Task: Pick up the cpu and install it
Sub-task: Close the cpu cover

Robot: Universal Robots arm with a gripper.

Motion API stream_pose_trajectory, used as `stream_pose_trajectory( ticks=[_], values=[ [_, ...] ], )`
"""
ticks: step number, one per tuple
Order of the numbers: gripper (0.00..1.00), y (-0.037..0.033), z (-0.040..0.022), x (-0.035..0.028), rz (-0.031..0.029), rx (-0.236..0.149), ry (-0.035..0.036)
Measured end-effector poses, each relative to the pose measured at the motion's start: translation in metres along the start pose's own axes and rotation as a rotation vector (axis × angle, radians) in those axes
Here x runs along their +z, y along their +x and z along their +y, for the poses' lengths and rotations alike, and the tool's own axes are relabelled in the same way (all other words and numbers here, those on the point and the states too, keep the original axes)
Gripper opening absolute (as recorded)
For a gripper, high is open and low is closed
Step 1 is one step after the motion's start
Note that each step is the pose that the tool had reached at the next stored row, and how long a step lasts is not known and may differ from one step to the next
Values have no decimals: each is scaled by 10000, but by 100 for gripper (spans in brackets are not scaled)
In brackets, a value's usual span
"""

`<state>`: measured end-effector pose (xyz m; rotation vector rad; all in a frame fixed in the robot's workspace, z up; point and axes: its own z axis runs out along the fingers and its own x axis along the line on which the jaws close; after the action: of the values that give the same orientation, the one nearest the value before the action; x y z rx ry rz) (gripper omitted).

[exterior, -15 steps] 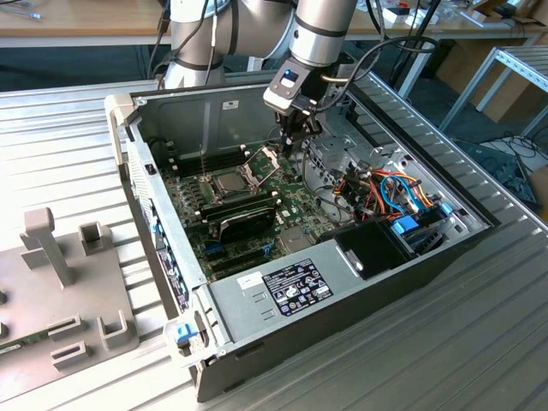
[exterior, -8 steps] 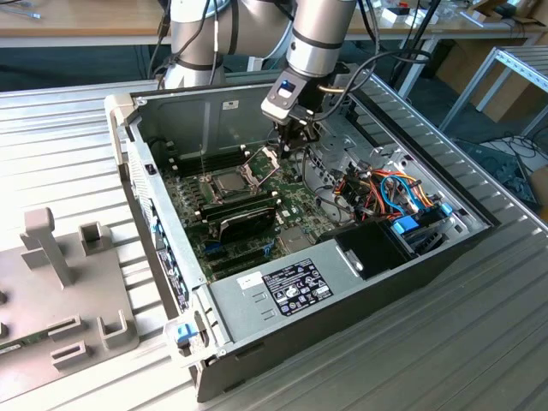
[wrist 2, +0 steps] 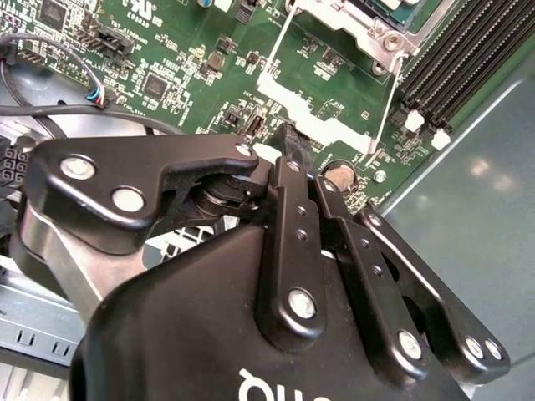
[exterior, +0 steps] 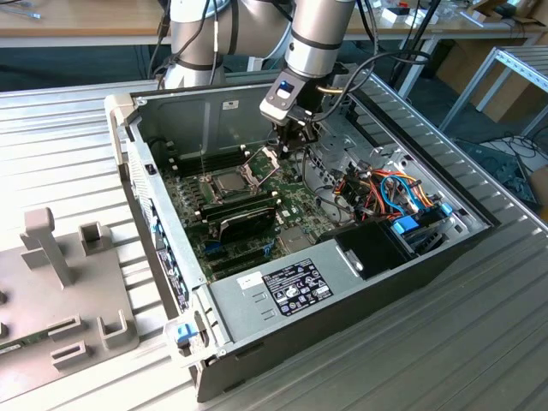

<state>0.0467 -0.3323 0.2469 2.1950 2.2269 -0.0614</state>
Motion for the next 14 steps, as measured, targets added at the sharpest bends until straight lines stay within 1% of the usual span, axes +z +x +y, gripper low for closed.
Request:
stream_pose_trajectory(
  ticks=[2,7,9,11,14],
  values=[
    [11,0,-14,0,0,-1,-7],
    [11,0,-15,0,0,0,-7],
    [11,0,-25,0,2,2,-7],
    [11,1,-42,1,3,1,-10],
    [11,2,-102,2,6,2,-44]
  ],
)
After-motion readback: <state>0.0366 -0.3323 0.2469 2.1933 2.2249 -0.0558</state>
